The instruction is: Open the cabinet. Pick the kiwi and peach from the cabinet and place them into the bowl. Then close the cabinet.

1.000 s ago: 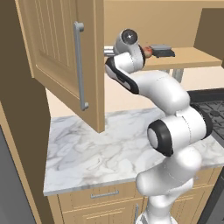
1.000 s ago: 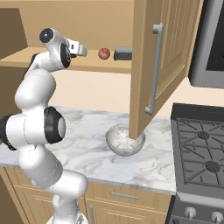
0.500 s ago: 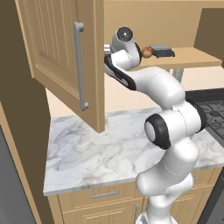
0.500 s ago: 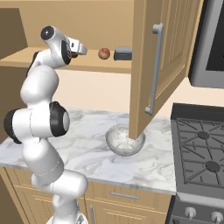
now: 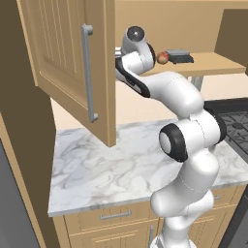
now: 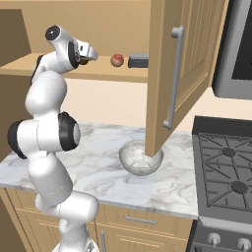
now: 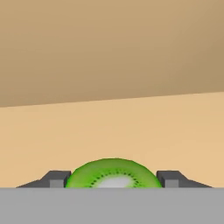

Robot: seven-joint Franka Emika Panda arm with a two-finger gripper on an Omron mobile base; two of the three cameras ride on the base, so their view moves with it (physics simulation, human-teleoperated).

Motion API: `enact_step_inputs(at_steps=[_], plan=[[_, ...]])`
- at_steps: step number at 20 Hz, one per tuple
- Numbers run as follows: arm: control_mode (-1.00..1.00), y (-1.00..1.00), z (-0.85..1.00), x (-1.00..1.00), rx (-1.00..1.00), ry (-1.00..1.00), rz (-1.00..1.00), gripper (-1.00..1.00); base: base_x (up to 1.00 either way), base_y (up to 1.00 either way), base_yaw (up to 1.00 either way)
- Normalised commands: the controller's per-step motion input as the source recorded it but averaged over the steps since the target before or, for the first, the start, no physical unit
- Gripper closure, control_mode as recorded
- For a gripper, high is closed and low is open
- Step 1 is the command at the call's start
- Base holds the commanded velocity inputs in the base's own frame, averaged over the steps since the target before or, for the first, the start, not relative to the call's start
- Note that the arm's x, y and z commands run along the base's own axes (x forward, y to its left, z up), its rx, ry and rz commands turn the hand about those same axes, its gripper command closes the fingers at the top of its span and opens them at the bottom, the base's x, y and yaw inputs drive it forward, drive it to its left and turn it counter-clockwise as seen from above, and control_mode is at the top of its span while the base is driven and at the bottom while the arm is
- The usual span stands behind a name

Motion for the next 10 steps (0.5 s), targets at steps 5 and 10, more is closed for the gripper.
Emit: enact_step_inputs(at_steps=[5,10], plan=[[-1.00,0.00,-0.26,0.00,0.00,-0.04,-0.04,1.00,0.00,0.00,0.00],[-1.00,0.00,-0.05,0.00,0.00,0.01,-0.02,1.00,0.00,0.00,0.00]])
